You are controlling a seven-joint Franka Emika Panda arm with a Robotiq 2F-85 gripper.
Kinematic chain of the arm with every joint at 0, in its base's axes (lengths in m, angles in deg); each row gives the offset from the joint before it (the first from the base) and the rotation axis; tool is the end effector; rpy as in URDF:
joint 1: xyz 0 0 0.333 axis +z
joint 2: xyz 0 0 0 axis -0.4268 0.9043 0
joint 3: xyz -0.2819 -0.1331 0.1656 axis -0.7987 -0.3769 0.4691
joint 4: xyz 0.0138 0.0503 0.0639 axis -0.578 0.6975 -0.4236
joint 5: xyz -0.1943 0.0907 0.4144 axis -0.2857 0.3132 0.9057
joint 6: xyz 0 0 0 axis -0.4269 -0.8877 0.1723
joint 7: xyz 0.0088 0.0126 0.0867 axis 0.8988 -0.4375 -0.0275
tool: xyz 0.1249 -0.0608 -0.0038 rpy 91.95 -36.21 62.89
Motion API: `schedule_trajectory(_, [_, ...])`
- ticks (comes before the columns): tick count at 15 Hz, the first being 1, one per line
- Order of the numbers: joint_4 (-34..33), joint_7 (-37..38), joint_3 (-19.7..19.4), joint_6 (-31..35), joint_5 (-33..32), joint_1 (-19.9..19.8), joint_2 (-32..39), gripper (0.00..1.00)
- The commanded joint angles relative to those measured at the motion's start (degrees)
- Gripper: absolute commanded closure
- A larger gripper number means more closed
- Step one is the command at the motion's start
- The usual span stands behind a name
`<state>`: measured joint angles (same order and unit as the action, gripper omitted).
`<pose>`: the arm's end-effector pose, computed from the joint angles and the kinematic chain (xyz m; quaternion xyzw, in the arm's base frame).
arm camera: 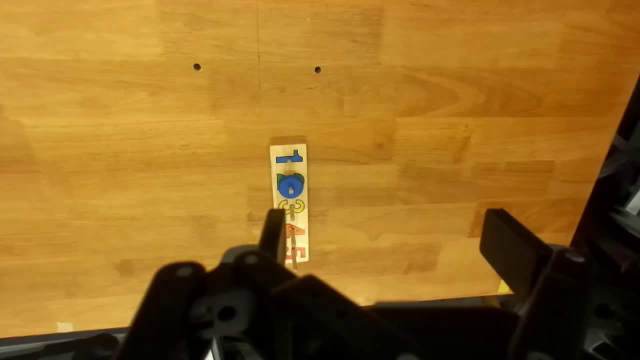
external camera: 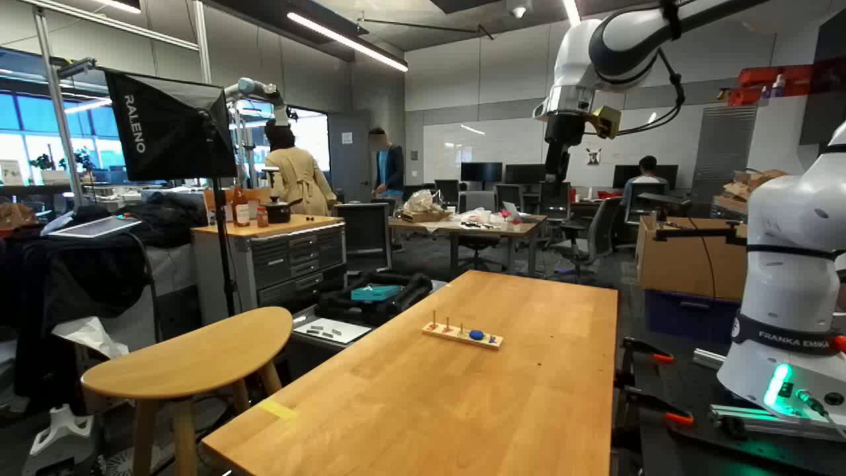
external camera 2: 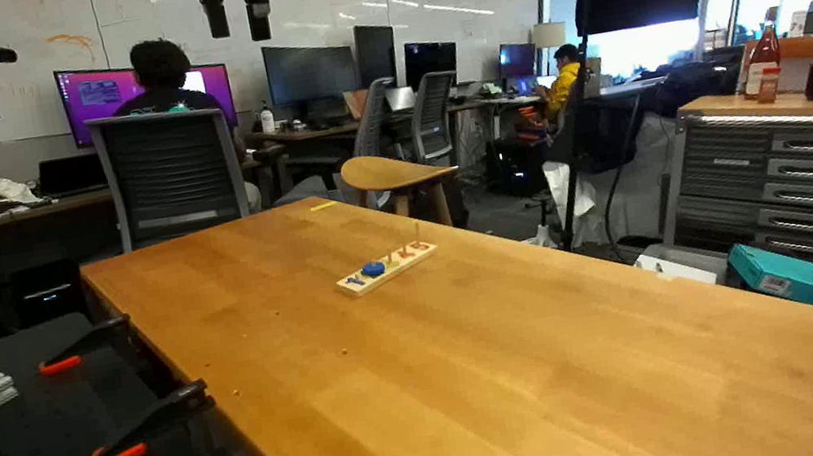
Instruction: Remove the blue ring from the wooden stand
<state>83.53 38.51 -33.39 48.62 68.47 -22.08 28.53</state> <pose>0.4394 -0.0048 0.4831 -0.9964 -0.0233 -0.0559 0.0599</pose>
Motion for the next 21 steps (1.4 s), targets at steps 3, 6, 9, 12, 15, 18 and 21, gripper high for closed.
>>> schedule_trajectory(3, [-0.4, -0.4, 0.7, -0.2, 0.5, -0.9, -0.1, 0.00])
schedule_trajectory(6, [0.8, 0.6, 1.8, 4.7, 0.3, -0.7, 1.0, 0.00])
schedule_trajectory(9, [-0.3, 3.5, 4.7, 9.9, -2.3, -1.1, 8.5, 0.00])
schedule_trajectory(12, [-2.8, 7.1, 6.7, 15.9, -5.9, -1.9, 17.9, 0.00])
schedule_trajectory(15, [-6.3, 10.0, 6.7, 19.2, -9.1, -2.6, 27.2, 0.00])
schedule_trajectory(18, [-12.9, 10.6, 5.4, 19.2, -10.6, -3.3, 36.9, 0.00])
schedule_trajectory(21, [-19.3, 10.2, 4.3, 18.8, -10.8, -3.6, 45.5, 0.00])
